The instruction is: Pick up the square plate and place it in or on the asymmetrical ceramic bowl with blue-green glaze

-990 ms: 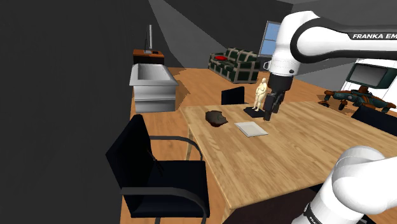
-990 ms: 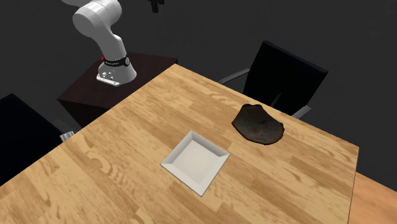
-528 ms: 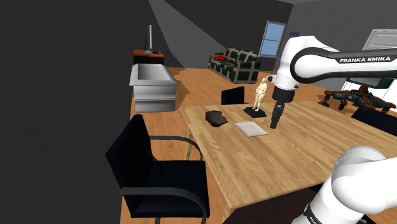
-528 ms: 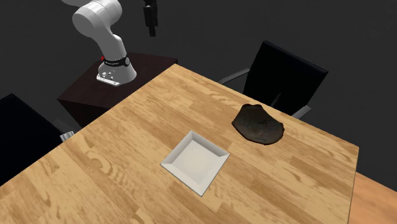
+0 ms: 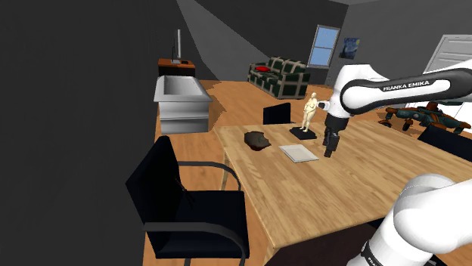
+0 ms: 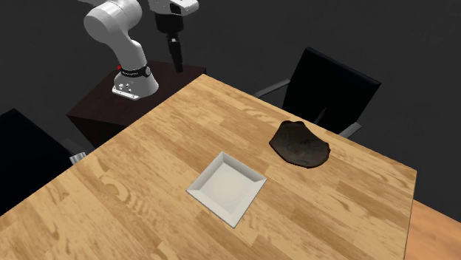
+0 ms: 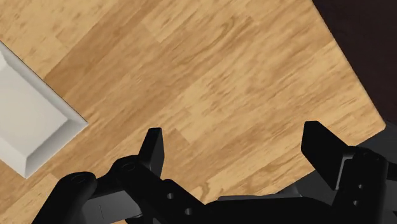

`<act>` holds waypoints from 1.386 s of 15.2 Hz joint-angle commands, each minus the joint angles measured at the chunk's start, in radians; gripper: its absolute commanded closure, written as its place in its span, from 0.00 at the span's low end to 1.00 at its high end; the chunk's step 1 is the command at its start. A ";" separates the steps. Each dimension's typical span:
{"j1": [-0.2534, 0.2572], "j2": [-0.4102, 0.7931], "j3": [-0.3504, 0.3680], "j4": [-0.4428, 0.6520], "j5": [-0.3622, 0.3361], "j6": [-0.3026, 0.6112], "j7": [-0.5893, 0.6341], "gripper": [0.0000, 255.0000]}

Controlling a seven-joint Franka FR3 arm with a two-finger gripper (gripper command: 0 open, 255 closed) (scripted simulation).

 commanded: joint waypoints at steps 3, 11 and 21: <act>0.017 0.129 -0.123 0.018 -0.048 0.145 -0.168 0.00; 0.153 0.473 -0.380 0.145 0.061 0.412 -0.569 0.00; 0.086 1.035 -0.336 0.460 0.733 0.522 -1.346 0.00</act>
